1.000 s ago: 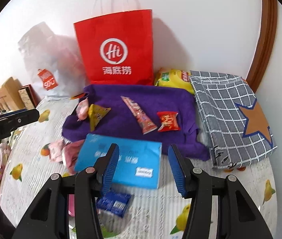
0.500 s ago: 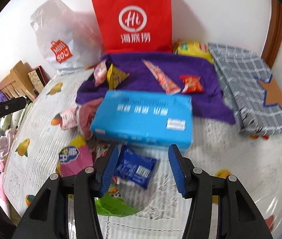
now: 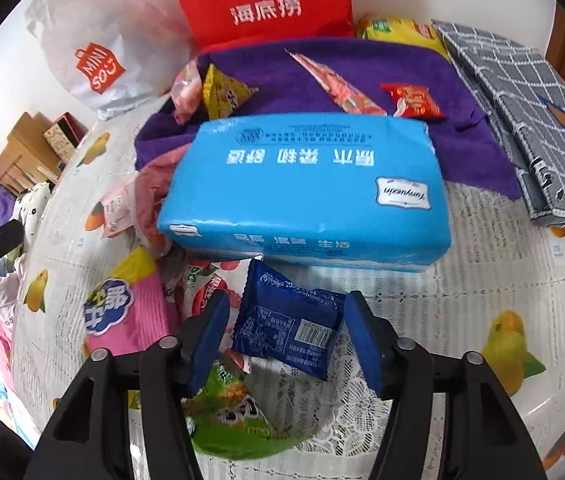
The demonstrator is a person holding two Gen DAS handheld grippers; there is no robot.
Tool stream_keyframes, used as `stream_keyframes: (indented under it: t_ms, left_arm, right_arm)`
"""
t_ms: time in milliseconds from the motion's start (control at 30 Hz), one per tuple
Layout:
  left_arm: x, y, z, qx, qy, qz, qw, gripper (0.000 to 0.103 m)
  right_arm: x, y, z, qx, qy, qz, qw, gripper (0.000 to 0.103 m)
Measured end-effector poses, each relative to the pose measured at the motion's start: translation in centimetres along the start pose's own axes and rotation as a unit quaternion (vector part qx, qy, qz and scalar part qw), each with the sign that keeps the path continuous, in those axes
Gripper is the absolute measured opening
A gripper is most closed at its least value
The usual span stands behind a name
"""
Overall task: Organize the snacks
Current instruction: 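Grasp the dark blue biscuit packet with the right tool while the left tool approaches the pink pastry packet, then lift the blue packet with the right tool while the left tool grasps the pink pastry packet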
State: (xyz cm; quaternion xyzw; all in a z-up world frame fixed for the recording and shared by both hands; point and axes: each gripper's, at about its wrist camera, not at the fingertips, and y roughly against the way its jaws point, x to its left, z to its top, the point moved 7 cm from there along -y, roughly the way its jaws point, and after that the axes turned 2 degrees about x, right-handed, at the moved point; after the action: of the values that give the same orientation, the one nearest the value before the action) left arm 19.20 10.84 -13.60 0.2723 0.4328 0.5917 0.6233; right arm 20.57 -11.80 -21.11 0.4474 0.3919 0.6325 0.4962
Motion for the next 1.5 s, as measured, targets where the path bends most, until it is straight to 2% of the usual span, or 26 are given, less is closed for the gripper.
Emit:
stream_keyframes:
  t_ms: [200, 267, 333, 467, 567, 667, 833, 1133, 1200, 1267, 1500]
  left_arm:
    - [0.1, -0.5, 0.1, 0.001, 0.000, -0.009, 1.0000, 0.059]
    - [0.1, -0.7, 0.1, 0.003, 0.000, -0.011, 0.9999, 0.059]
    - [0.2, -0.9, 0.1, 0.004, 0.000, -0.011, 0.9999, 0.059]
    - [0.1, -1.4, 0.0, 0.009, -0.002, -0.011, 0.9999, 0.059]
    - [0.1, -1.9, -0.1, 0.013, -0.001, -0.011, 0.9999, 0.059]
    - [0.3, -2.7, -0.1, 0.020, 0.003, -0.007, 0.9998, 0.059]
    - [0.0, -4.0, 0.1, 0.032, 0.003, 0.000, 0.9995, 0.059]
    - [-0.4, -7.1, 1.1, 0.054, 0.025, 0.007, 0.9982, 0.059]
    - [-0.5, -7.9, 1.4, 0.057, 0.034, 0.009, 0.9977, 0.059]
    - [-0.6, -8.9, 1.7, 0.063, 0.039, 0.012, 0.9971, 0.058]
    - [-1.0, -11.8, 2.2, 0.078, 0.049, 0.028, 0.9953, 0.058]
  right_arm:
    - [-0.7, -1.6, -0.3, 0.030, -0.013, -0.005, 0.999, 0.062]
    - [-1.0, -1.5, -0.3, 0.027, -0.011, -0.007, 1.000, 0.061]
    - [-1.4, -1.4, -0.3, 0.024, -0.010, -0.006, 1.000, 0.055]
    - [-2.3, -0.9, -0.3, 0.014, -0.011, -0.005, 1.000, 0.048]
    - [-3.2, 0.2, -0.5, 0.003, -0.012, 0.001, 1.000, 0.047]
    - [-4.3, 1.1, -0.7, -0.008, -0.008, -0.013, 1.000, 0.047]
    - [-6.8, 1.8, -1.4, -0.019, -0.001, -0.054, 0.998, 0.047]
    - [-9.9, 1.2, -2.3, -0.017, 0.000, -0.077, 0.997, 0.051]
    - [-10.4, 1.3, -2.4, -0.022, -0.004, -0.074, 0.997, 0.054]
    - [-10.6, 1.3, -2.3, -0.027, -0.009, -0.052, 0.998, 0.059]
    - [-11.2, 1.5, -2.2, -0.033, 0.008, -0.041, 0.999, 0.060]
